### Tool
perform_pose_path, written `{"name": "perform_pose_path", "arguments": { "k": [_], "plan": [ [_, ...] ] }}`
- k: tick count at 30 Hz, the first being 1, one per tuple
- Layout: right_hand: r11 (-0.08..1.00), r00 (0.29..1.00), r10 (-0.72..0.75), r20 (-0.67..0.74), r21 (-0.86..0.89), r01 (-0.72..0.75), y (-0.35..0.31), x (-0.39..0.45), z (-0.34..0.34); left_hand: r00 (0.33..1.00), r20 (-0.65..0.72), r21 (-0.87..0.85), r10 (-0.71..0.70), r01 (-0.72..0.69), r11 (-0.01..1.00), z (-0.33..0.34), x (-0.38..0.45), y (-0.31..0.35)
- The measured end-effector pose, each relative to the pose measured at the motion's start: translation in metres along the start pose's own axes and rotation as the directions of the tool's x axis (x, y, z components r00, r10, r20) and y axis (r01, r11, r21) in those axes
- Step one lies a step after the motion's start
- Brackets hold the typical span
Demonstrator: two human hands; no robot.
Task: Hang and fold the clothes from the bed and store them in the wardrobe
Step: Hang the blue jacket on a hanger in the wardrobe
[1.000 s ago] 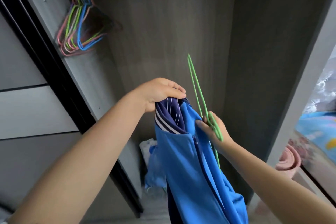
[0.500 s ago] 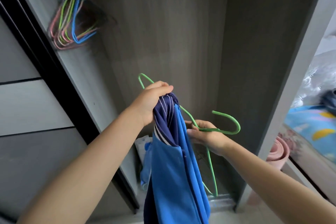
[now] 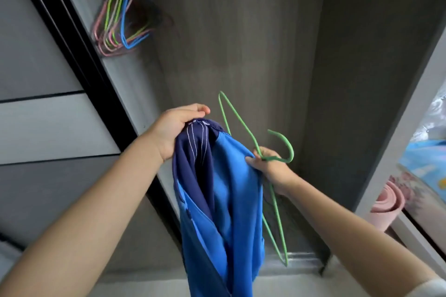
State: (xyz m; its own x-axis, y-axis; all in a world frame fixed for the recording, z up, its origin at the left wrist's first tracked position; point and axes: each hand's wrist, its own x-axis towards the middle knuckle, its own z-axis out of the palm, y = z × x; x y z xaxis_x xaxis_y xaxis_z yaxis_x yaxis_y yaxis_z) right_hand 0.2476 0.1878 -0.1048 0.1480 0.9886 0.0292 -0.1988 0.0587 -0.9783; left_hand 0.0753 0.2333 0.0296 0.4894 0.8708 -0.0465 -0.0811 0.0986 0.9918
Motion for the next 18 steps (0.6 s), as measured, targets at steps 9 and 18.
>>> {"name": "perform_pose_path", "arguments": {
  "k": [9,18],
  "plan": [
    [0.956,0.955,0.209,0.211,-0.250,-0.154,-0.025,-0.020,-0.009,0.999,0.009,0.239,-0.041,0.037,0.970,-0.034,-0.008,-0.018],
    [0.923,0.879,0.358,0.314,-0.258,-0.284,-0.013,-0.033,-0.019,0.976,0.162,0.325,-0.144,0.085,0.942,-0.037,0.003,-0.046]
  ]
}}
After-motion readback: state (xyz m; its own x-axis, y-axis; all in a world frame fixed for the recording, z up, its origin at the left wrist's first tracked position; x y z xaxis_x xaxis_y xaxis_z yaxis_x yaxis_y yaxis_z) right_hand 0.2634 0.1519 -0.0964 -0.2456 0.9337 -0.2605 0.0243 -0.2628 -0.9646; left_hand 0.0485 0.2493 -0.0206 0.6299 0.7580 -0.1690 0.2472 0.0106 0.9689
